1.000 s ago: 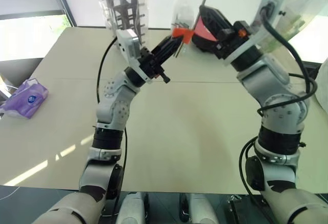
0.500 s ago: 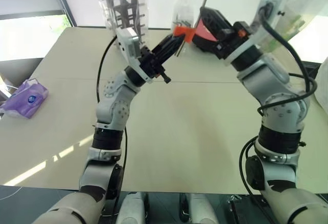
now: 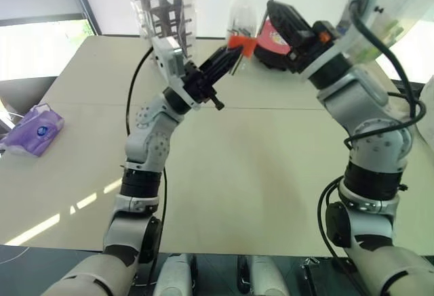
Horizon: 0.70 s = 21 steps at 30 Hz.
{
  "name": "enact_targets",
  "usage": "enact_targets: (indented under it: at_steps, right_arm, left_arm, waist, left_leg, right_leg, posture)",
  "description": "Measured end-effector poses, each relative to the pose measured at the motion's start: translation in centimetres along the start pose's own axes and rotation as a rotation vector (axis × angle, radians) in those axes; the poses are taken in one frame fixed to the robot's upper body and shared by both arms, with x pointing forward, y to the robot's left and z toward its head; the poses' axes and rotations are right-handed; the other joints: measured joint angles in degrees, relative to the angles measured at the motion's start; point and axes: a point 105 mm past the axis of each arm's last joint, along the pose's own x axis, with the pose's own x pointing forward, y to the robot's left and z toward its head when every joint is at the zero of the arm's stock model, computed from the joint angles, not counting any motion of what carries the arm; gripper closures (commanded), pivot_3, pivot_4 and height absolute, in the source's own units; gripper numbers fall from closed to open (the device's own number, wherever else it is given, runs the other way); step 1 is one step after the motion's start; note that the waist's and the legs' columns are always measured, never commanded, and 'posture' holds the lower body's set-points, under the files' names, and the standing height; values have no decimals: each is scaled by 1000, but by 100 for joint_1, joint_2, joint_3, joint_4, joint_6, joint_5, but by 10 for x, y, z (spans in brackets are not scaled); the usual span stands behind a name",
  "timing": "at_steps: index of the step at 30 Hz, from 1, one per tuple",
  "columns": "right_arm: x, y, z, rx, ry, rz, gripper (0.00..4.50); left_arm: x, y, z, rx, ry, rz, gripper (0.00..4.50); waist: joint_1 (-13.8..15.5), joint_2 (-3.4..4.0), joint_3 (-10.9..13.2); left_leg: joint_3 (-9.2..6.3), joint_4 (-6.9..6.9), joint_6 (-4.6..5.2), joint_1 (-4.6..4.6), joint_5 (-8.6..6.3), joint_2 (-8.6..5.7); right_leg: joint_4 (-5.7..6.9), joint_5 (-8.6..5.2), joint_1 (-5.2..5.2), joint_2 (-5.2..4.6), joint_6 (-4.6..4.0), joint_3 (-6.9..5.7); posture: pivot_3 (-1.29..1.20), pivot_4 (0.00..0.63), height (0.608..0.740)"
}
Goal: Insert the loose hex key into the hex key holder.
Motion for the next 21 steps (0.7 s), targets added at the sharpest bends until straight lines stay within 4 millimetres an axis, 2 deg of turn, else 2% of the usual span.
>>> enact_targets:
  at_steps: [21]
  right_arm:
    - [0,7,-1,22,1,16,4477]
  left_arm:
    - [0,0,-1,-1,1,2,4500]
  waist:
    - [-3,0,0]
  left_leg:
    - [0,-3,0,0,0,0]
  right_leg:
    - [-1,0,-1,0,0,0]
  posture:
    - [0,150,740]
